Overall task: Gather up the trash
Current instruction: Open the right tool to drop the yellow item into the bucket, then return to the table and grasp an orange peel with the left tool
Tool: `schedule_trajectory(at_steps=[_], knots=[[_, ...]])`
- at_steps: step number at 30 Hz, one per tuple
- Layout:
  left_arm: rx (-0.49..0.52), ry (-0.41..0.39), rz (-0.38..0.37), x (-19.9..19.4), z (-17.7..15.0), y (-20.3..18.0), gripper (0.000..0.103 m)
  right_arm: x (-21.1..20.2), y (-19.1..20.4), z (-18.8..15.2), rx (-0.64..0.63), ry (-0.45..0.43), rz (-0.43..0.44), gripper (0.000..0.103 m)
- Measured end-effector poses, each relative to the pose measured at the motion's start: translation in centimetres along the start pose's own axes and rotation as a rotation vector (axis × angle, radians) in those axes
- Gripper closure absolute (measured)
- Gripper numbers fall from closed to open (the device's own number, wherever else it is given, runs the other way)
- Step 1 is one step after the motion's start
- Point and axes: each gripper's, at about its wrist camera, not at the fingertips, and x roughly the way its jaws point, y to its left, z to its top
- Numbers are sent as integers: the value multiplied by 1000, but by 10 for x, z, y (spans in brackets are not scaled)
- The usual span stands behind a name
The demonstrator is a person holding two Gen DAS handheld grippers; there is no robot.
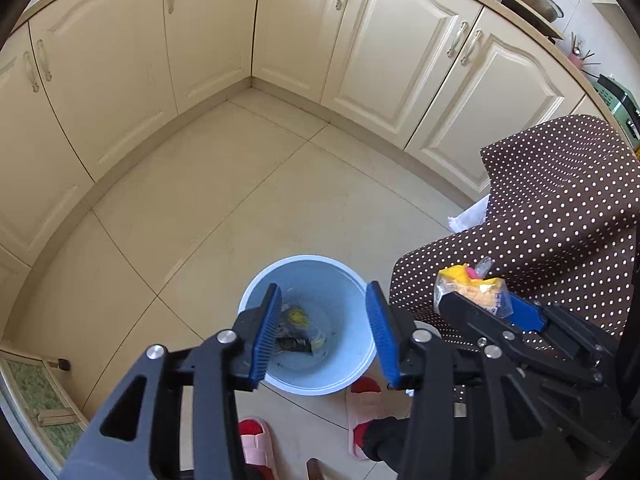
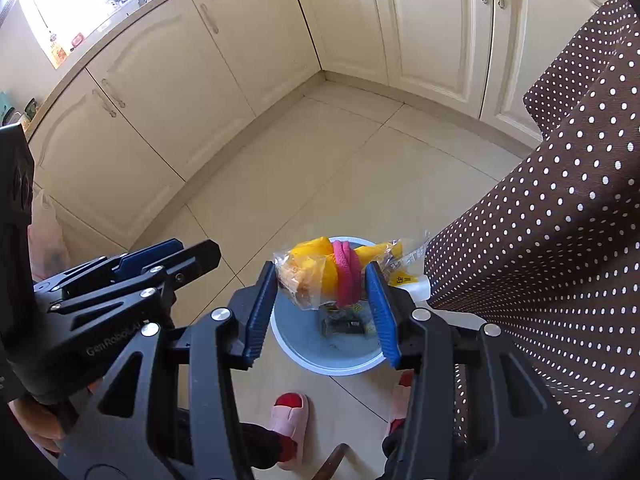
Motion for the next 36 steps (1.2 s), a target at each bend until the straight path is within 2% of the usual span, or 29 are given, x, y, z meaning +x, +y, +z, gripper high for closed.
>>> schedule_trajectory(at_steps=[4, 13, 20, 23, 24, 31, 36], knots=[[-14, -2, 21, -6, -3, 9, 54, 1, 3, 1, -5, 1, 4, 58], [-46, -18, 32, -18, 0, 23, 54, 2, 9, 10, -13, -16, 25, 57], [-68, -49, 29, -35, 5, 31, 54, -8, 15, 17, -16, -66, 52, 54], [-75, -66, 29, -45, 6, 32, 54, -13, 16, 19, -11, -86, 57, 46], [-78, -70, 26, -47, 7, 32, 53, -16, 15, 20, -8, -98, 56, 43], [-70, -117, 6, -81, 8, 24, 52, -47, 17, 21, -22, -151, 40, 43], [-32, -183, -10, -121, 6, -1, 49, -93, 15, 21, -35, -239, 9, 43]])
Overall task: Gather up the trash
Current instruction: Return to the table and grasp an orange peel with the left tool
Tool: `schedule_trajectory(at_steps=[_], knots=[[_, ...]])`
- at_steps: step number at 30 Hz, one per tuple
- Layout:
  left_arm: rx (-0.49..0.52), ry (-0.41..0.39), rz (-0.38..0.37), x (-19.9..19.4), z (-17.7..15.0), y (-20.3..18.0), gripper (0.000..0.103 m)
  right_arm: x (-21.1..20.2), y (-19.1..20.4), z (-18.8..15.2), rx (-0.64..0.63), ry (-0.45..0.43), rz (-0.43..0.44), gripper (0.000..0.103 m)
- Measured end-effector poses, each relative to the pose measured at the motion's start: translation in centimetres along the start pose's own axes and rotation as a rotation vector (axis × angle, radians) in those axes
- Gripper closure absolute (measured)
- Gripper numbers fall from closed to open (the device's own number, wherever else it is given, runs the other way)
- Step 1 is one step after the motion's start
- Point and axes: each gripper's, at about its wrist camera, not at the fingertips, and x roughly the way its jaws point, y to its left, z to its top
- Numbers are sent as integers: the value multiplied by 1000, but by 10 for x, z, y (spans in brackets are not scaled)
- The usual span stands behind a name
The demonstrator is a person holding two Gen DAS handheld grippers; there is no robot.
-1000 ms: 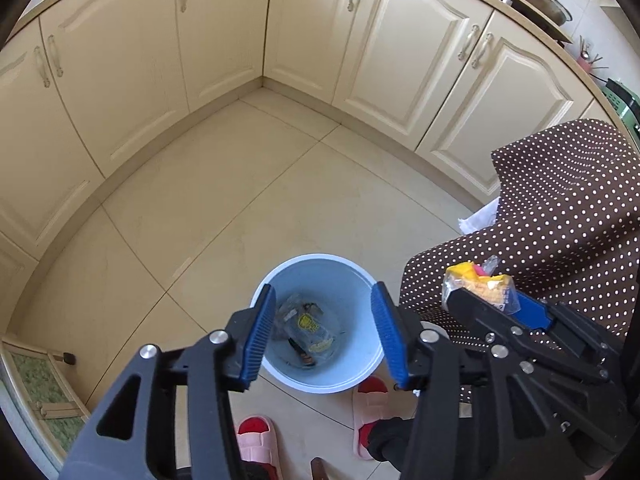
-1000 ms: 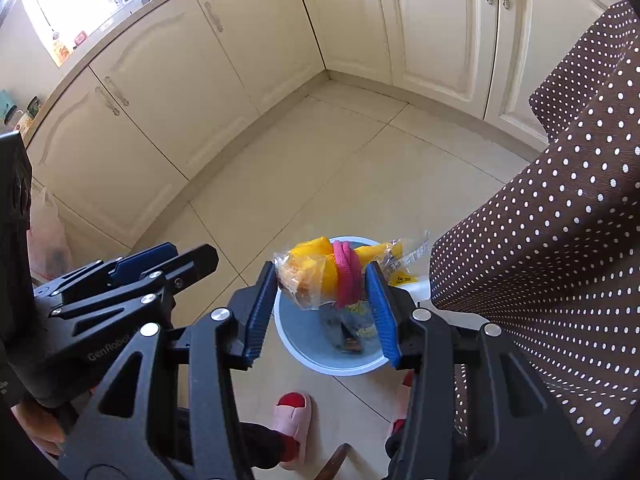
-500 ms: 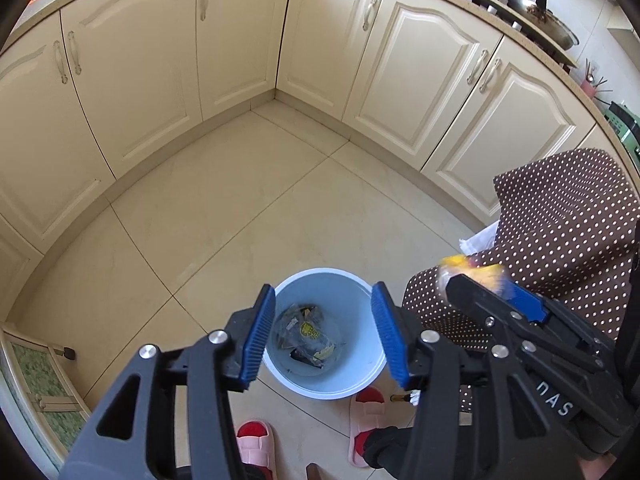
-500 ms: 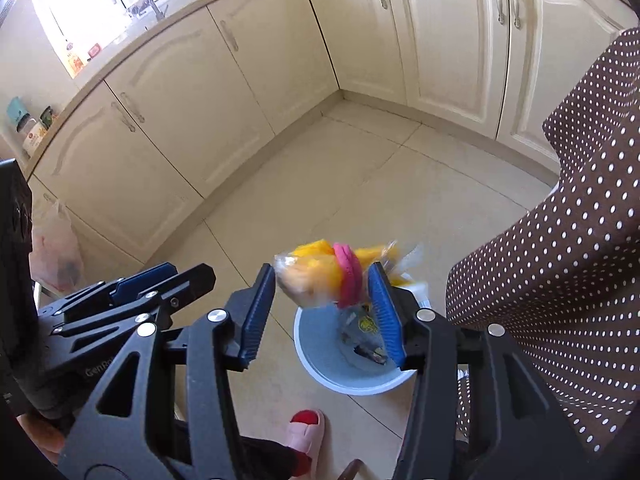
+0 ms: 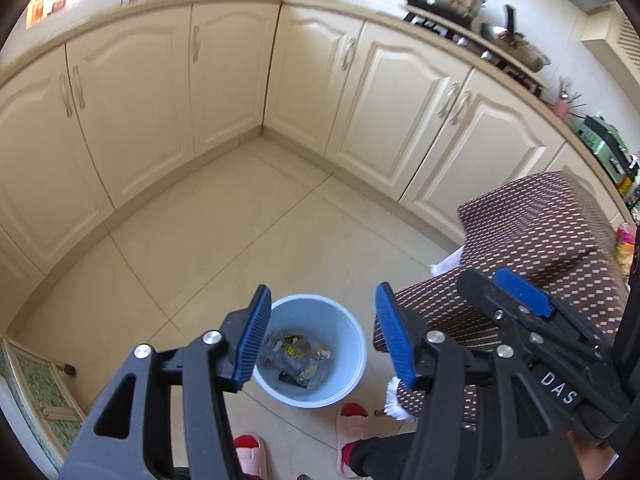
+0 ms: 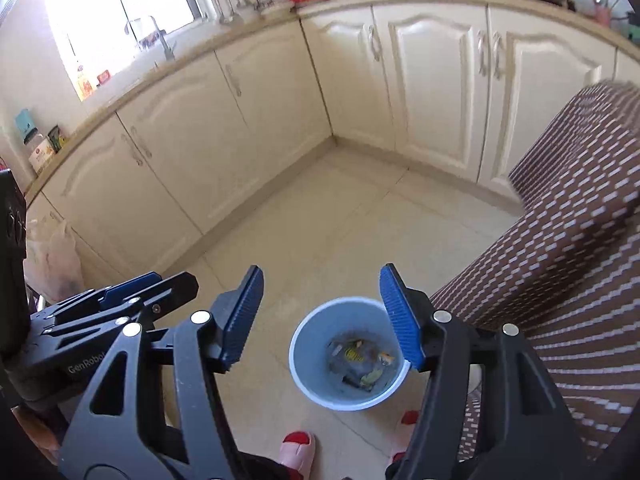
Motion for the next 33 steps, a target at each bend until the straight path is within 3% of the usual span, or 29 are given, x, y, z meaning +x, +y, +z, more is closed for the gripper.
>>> schedule_trajectory(at_steps=[5, 12, 19, 24, 33], knots=[[68, -70, -48, -41, 5, -42, 45, -67, -12, 8, -8, -115, -51, 42], [230, -138, -176, -92, -1, -148, 38, -173, -62, 6, 32, -265, -174, 40], [437, -90, -313, -99, -32, -263, 37, -260, -144, -18, 119, -337, -388, 37], [561, -30, -337, -78, -58, -323, 37, -284, -194, -40, 196, -337, -467, 37], [643, 63, -281, -33, -72, -369, 39, -277, -236, -58, 274, -272, -454, 35]])
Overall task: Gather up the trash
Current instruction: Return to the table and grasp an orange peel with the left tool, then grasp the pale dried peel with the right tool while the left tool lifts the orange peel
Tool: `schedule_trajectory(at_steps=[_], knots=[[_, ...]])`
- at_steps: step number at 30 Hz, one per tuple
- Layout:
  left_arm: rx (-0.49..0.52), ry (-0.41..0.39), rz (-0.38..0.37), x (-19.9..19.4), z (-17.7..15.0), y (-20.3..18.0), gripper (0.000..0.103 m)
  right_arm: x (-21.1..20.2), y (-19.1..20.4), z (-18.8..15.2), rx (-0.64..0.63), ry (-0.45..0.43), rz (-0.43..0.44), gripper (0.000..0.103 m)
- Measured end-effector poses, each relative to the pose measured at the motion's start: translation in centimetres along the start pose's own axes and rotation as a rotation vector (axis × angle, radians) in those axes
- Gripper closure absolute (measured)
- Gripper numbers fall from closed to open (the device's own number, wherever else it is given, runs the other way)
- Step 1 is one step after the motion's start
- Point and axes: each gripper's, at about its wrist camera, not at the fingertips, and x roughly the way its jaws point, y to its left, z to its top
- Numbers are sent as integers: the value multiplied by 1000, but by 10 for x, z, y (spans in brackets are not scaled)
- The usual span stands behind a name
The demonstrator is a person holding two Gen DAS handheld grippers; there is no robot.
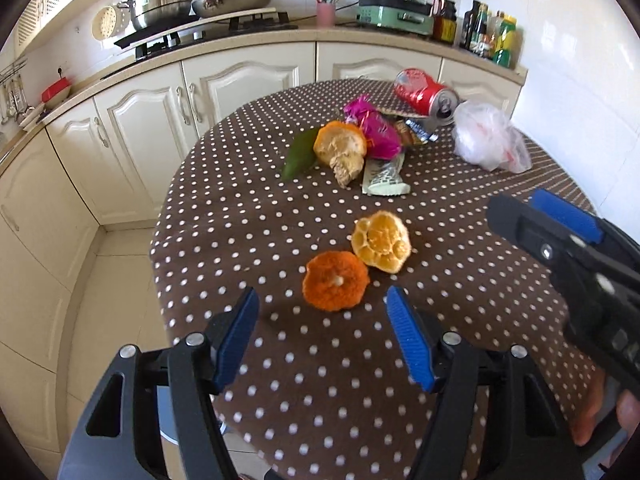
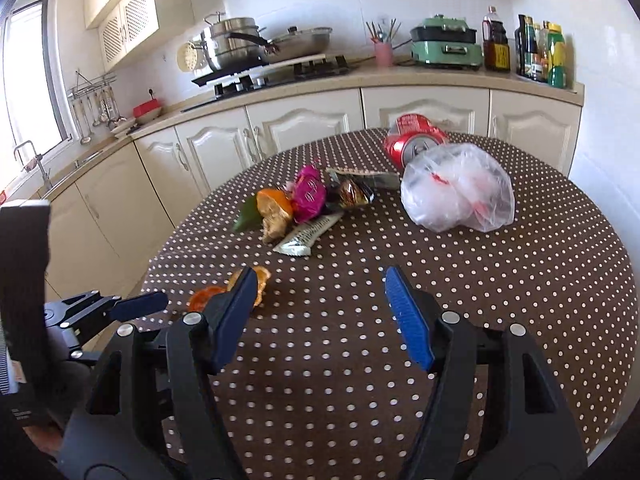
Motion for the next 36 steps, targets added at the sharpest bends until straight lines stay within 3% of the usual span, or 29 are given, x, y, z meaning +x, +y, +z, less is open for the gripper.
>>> schedule_trajectory(at_steps=[3, 4, 13, 20, 21, 22, 24, 31, 36], knots=[[16, -4, 16, 6, 3, -2, 56, 7, 0, -1, -11, 24, -10, 34], [18, -7, 12, 6, 4, -2, 69, 10, 0, -1, -11, 34, -5, 34], [-100, -72, 44, -18, -2, 42, 69, 31, 28, 1, -83, 115, 18, 34], [-175, -98, 68, -32, -10, 78, 69, 68, 73, -1, -190, 254, 13, 34], [-179, -100, 66, -33, -11, 80, 69, 74, 75, -1, -192, 277, 7, 35], [-183, -102, 65, -34, -12, 83, 69, 78, 76, -2, -197, 293, -4, 42], [-191, -108, 61, -37, -16, 88, 69, 76, 76, 0, -198, 280, -16, 69], [-246, -134, 55, -49, -33, 119, 69, 68, 94, -4, -240, 237, -19, 69], [-308, -131, 87, -59, -57, 160, 69, 56, 146, -8, -281, 190, 95, 69]])
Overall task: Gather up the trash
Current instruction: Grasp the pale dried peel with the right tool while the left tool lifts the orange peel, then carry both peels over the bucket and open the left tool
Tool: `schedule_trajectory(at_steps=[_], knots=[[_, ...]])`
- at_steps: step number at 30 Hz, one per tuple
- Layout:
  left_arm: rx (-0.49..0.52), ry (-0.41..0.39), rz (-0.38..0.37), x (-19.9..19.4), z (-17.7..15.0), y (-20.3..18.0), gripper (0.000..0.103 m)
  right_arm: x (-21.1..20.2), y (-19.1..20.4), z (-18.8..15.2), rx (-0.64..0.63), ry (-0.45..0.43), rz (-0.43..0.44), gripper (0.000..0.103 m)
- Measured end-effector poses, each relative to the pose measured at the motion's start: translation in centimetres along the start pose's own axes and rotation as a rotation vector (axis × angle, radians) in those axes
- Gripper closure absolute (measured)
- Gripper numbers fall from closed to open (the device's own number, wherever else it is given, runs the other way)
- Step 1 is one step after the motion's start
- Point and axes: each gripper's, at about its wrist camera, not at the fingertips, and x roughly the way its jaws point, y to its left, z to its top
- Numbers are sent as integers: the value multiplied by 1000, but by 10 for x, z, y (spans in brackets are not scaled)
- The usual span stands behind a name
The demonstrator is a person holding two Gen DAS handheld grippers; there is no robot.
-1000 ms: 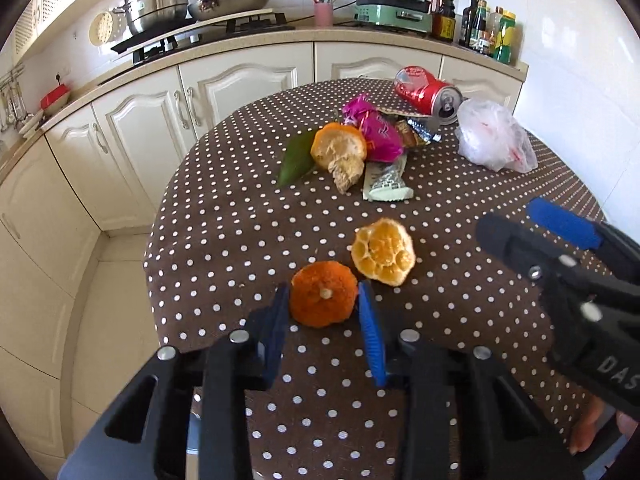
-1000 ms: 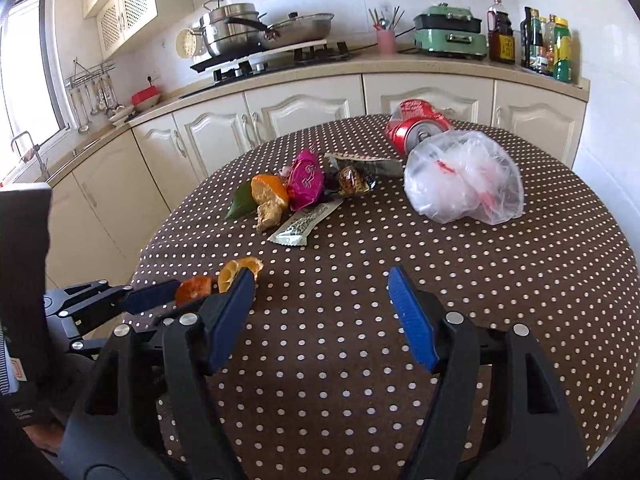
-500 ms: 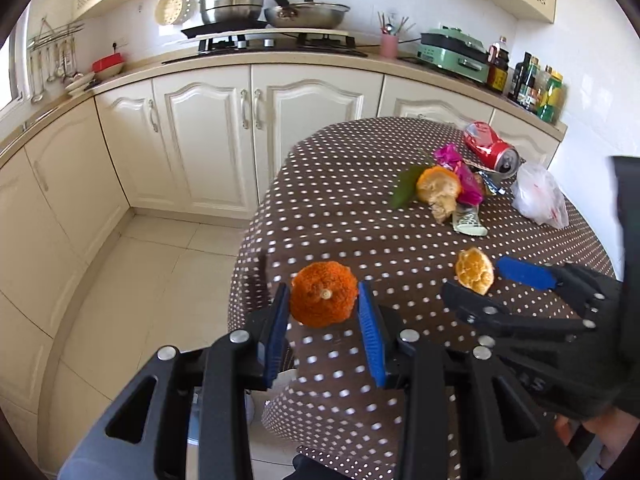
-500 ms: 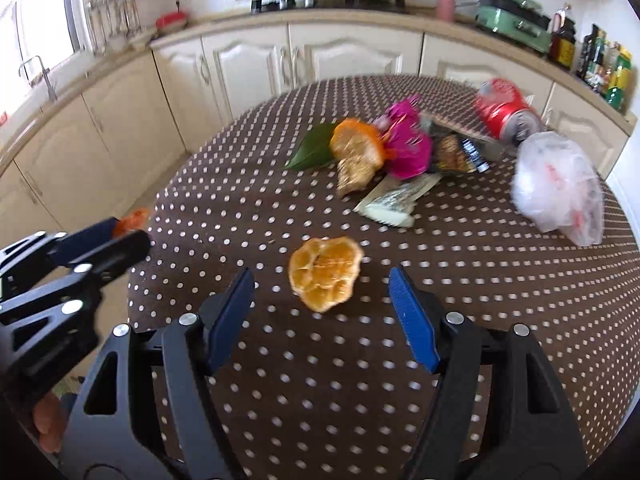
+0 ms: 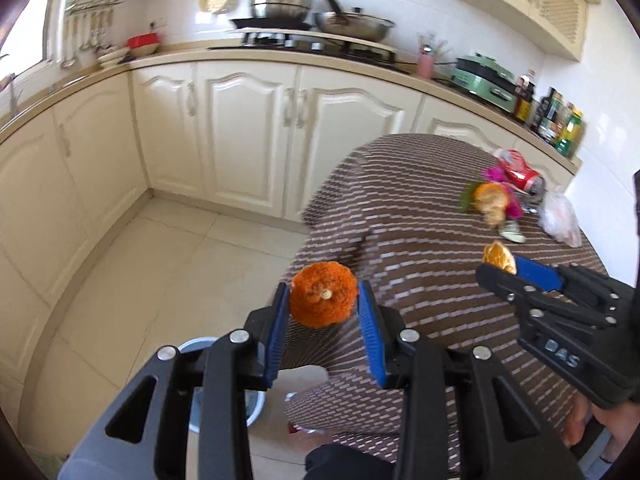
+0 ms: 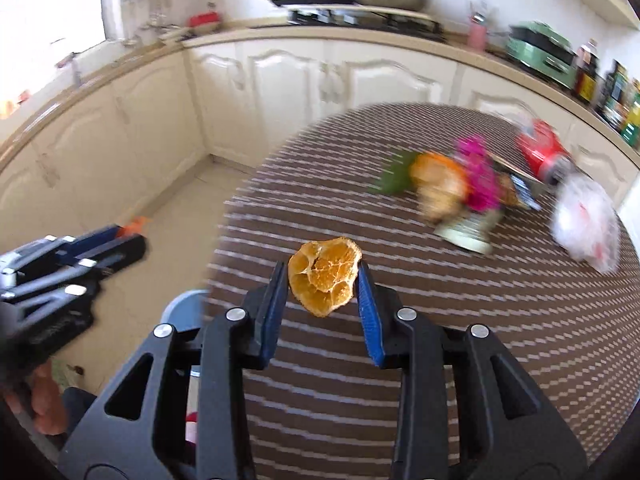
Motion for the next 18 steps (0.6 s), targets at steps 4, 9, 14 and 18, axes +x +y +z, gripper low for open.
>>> schedule_trajectory(at_steps=[4, 9, 14, 18], knots=[[-69, 18, 57, -3, -11, 50, 69, 10, 58, 9, -58, -13, 123, 69], [-156, 55, 136, -1, -28, 110, 69, 44, 117, 8, -101, 37, 239, 69], [-229, 110, 191, 14, -45, 162, 69, 88, 165, 1, -134, 106, 306, 69], [-265, 135, 200, 29, -50, 182, 69, 111, 185, -4, -144, 128, 320, 69]])
